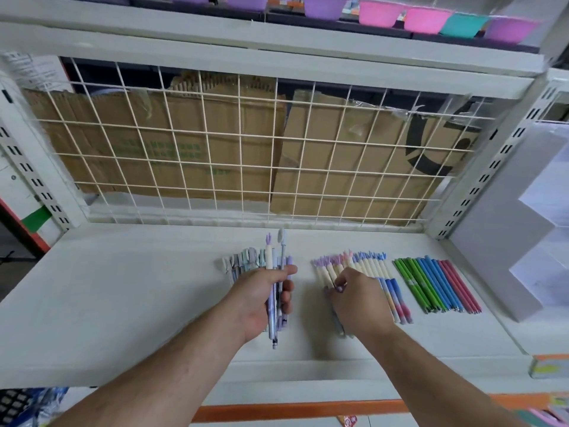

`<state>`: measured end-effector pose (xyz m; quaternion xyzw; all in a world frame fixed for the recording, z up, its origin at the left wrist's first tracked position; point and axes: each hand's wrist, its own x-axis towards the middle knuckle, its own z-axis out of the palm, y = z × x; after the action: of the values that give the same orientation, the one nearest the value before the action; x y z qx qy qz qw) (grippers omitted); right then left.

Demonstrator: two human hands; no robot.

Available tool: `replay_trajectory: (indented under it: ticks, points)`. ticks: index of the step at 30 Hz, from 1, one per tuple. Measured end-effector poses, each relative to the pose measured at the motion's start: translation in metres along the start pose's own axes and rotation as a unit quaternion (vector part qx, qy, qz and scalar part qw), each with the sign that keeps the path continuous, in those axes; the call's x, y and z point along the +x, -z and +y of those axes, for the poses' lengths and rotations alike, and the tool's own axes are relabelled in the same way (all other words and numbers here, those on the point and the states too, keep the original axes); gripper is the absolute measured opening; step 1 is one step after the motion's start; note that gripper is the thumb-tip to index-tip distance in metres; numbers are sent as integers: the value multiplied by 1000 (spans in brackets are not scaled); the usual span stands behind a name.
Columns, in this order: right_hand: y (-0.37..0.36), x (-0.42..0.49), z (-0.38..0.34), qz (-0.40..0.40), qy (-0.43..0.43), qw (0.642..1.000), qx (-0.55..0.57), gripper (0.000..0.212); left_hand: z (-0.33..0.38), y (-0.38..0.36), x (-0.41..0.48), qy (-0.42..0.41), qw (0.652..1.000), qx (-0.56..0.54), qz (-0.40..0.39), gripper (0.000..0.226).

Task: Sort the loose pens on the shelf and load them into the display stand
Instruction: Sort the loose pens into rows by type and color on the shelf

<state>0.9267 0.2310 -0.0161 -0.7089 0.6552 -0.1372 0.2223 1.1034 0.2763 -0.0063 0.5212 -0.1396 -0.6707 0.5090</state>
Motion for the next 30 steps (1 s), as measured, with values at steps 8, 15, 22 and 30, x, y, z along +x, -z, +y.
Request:
replay_trajectory:
  ticks: [8, 15, 22, 30]
  points:
    - [-7, -12, -38, -40, 69, 967, 243, 8, -2, 2, 1, 26, 999, -7, -20, 25]
    - [-21, -16, -69, -86, 41, 943, 318, 20, 1, 16, -11, 10, 999, 5, -41, 26]
    - [-38, -16, -94, -62, 12, 942, 328, 16, 10, 56, -17, -15, 999, -29, 22, 30]
    - [-66, -15, -116, -72, 76, 984, 141, 16, 23, 104, -23, -4, 992, -29, 119, 13]
